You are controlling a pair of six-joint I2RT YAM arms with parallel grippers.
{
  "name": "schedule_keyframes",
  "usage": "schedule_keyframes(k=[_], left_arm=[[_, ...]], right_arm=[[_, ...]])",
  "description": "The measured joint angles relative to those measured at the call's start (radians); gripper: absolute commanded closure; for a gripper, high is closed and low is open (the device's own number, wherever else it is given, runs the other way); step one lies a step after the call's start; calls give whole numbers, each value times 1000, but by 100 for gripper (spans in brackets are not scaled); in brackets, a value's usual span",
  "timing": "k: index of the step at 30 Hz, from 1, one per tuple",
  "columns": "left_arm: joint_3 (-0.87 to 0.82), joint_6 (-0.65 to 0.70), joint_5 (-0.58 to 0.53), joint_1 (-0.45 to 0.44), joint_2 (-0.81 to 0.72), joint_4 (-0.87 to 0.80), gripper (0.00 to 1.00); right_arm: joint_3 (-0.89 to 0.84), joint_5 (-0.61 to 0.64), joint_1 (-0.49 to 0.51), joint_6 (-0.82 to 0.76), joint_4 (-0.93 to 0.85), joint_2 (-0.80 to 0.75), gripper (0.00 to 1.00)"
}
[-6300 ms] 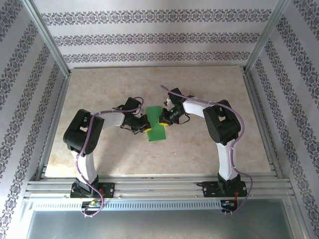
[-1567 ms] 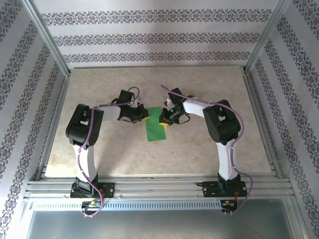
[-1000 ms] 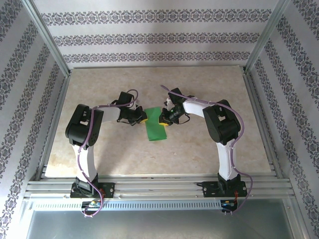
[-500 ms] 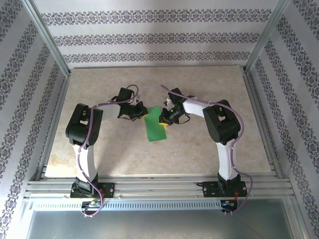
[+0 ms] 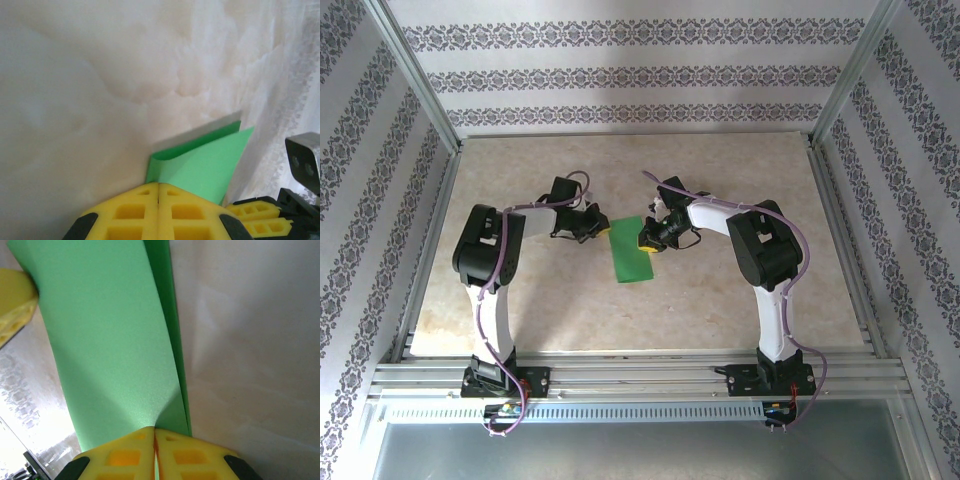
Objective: Fold a paper plane with a square sheet of paper (pick it up from the middle)
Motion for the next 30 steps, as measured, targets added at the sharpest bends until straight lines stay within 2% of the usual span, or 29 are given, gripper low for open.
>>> schedule_keyframes(k=[17, 30], left_arm=[[144, 76, -63, 17, 29, -103, 100], [134, 59, -58, -30, 19, -105, 100]], right_arm=[[0, -4, 0, 0, 18, 3, 87], [0, -4, 0, 0, 18, 3, 87]])
